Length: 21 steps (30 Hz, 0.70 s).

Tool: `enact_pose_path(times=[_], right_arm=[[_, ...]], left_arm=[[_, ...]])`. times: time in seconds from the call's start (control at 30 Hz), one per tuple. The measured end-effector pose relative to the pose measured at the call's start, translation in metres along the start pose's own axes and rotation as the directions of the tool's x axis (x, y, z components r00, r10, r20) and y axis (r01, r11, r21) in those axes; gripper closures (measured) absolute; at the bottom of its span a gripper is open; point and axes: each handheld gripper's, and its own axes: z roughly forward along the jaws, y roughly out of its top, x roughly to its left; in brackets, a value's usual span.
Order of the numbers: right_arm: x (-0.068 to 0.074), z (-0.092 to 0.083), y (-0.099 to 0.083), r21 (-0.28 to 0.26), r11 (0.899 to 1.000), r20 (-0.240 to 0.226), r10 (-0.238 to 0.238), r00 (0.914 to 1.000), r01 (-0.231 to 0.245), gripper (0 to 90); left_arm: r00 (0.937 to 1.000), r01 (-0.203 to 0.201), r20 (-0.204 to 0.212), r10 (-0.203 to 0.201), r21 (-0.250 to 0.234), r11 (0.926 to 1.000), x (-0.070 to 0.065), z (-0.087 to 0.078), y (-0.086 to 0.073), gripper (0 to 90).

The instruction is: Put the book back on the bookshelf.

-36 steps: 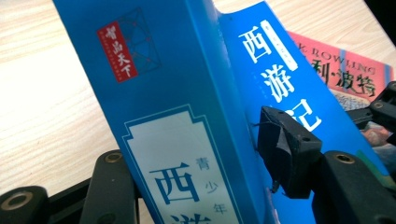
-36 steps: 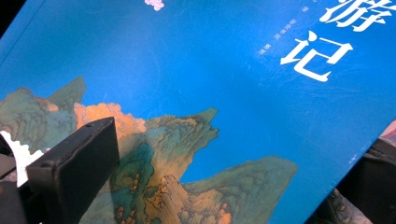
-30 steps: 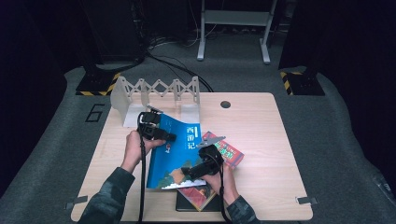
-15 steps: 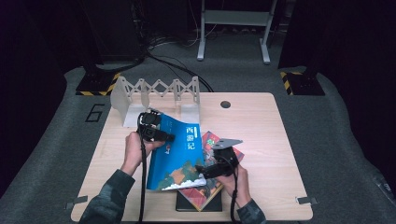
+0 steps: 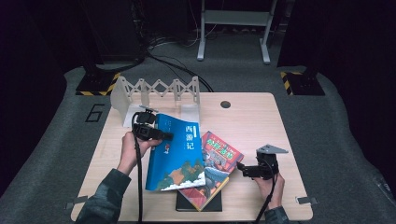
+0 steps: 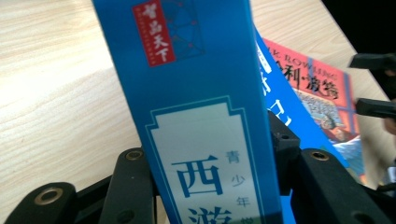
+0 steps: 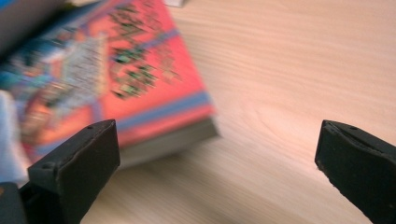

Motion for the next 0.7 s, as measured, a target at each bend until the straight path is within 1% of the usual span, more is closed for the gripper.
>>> enact_pose_path(times=[0.03, 0.07, 0.1, 0.13, 0.17, 0.23, 0.27, 0.3, 0.37, 0.43, 0.47, 0.53, 0.57, 0.6, 0.63, 0.67, 0.7], right_arm=[[-0.006, 0.001, -0.003, 0.01, 1.0, 0.008, 0.015, 0.9999, -0.015, 0.0], [-0.011, 0.002, -0.006, 0.018, 0.999, 0.013, 0.034, 0.9994, -0.034, 0.0], [-0.014, 0.004, -0.009, 0.015, 0.999, 0.018, 0.042, 0.9989, -0.042, 0.0], [-0.02, 0.005, -0.012, 0.031, 0.998, 0.031, 0.049, 0.9983, -0.05, 0.0], [-0.022, 0.006, -0.014, 0.04, 0.997, 0.039, 0.066, 0.9971, -0.067, 0.0], [-0.03, 0.011, -0.019, 0.06, 0.996, 0.048, 0.065, 0.9967, -0.068, 0.1], [-0.033, 0.013, -0.021, 0.072, 0.994, 0.051, 0.072, 0.9961, -0.076, 0.1], [-0.035, 0.014, -0.023, 0.072, 0.995, 0.05, 0.071, 0.9962, -0.075, 0.1], [-0.036, 0.016, -0.024, 0.079, 0.993, 0.05, 0.088, 0.9948, -0.092, 0.1], [-0.04, 0.019, -0.027, 0.081, 0.991, 0.033, 0.103, 0.9941, -0.105, 0.0], [-0.041, 0.019, -0.027, 0.067, 0.991, 0.029, 0.112, 0.9933, -0.114, 0.0], [-0.043, 0.019, -0.028, 0.061, 0.992, 0.025, 0.111, 0.9935, -0.112, 0.1], [-0.043, 0.019, -0.028, 0.059, 0.992, 0.029, 0.108, 0.9937, -0.11, 0.1], [-0.043, 0.019, -0.028, 0.06, 0.991, 0.031, 0.12, 0.9923, -0.122, 0.1], [-0.043, 0.019, -0.028, 0.059, 0.991, 0.031, 0.12, 0.9923, -0.121, 0.2], [-0.044, 0.019, -0.029, 0.052, 0.992, 0.03, 0.113, 0.9932, -0.114, 0.2], [-0.044, 0.019, -0.029, 0.051, 0.992, 0.03, 0.115, 0.9929, -0.116, 0.2]], left_arm=[[0.9999, 0.006, 0.015, -0.006, 0.01, 0.9999, 0.001, -0.002, 0.001, 57.0], [0.9999, 0.003, 0.016, -0.003, 0.003, 1.0, 0.001, -0.003, 0.001, 57.3], [0.9997, 0.006, 0.024, -0.006, 0.002, 1.0, 0.002, -0.006, 0.001, 57.7], [0.9995, 0.016, 0.029, -0.016, -0.004, 0.9999, 0.003, -0.007, 0.001, 58.0], [0.9989, 0.021, 0.042, -0.02, -0.014, 0.9997, 0.005, -0.01, 0.002, 58.5], [0.9976, 0.033, 0.061, -0.032, -0.021, 0.9992, 0.007, -0.016, 0.002, 59.5], [0.9977, 0.031, 0.062, -0.03, -0.023, 0.9992, 0.008, -0.018, 0.002, 59.9], [0.9983, 0.027, 0.053, -0.026, -0.026, 0.9993, 0.008, -0.02, 0.003, 60.0], [0.9986, 0.027, 0.047, -0.026, -0.028, 0.9992, 0.009, -0.026, 0.004, 60.3], [0.9989, 0.022, 0.042, -0.021, -0.03, 0.9993, 0.01, -0.031, 0.005, 60.6], [0.9992, 0.018, 0.035, -0.017, -0.033, 0.9993, 0.01, -0.034, 0.006, 60.6], [0.9998, 0.009, 0.018, -0.008, -0.043, 0.999, 0.01, -0.04, 0.007, 60.8], [0.9998, 0.005, 0.019, -0.004, -0.041, 0.9991, 0.01, -0.045, 0.009, 60.8], [0.9999, -0.001, 0.011, 0.001, -0.047, 0.9989, 0.009, -0.046, 0.009, 61.0], [0.9999, -0.007, 0.008, 0.007, -0.044, 0.999, 0.009, -0.051, 0.011, 61.0], [1.0, -0.001, 0.002, 0.001, -0.057, 0.9984, 0.007, -0.054, 0.011, 61.1], [0.9999, -0.008, -0.007, 0.008, -0.062, 0.998, 0.006, -0.059, 0.013, 61.1]])
